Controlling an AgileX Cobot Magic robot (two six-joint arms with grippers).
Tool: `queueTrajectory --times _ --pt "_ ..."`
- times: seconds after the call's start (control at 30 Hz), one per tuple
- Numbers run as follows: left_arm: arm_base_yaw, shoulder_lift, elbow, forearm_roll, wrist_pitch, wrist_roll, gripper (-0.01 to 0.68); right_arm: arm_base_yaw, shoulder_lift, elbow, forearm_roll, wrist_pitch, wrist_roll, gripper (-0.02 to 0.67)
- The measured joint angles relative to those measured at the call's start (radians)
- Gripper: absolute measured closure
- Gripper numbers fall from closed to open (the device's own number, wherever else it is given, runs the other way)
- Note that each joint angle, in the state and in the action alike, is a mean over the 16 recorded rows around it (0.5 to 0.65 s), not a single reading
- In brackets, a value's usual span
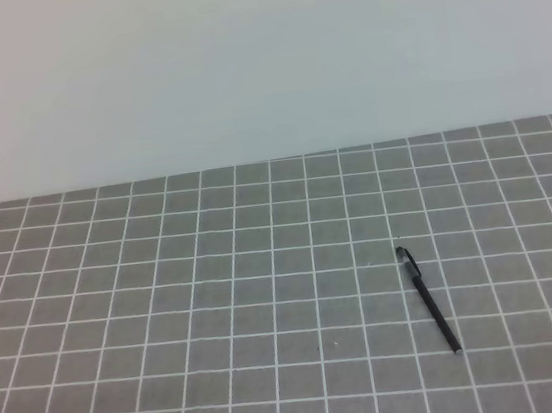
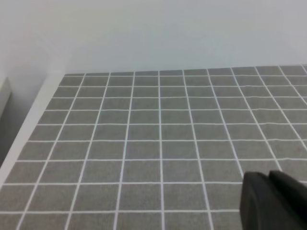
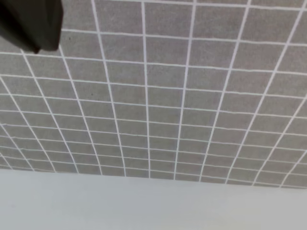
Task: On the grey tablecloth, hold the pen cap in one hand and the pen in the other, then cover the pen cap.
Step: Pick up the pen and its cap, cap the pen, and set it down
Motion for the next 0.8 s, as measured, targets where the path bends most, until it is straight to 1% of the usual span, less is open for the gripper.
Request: queueTrajectory --times 0.43,0.6,0.8 --pt "-0.009 0.001 0.000 0.001 0.011 0.012 0.672 0.000 0.000 0.000 0.000 0.000 0.000 0.652" --pt "0.009 0.001 0.000 0.008 0.020 0.017 0.672 0.000 0.000 0.000 0.000 0.001 0.000 0.652" --pt "0.046 0.001 0.000 0.018 0.030 0.026 0.672 0.000 0.000 0.000 0.000 0.001 0.000 0.652"
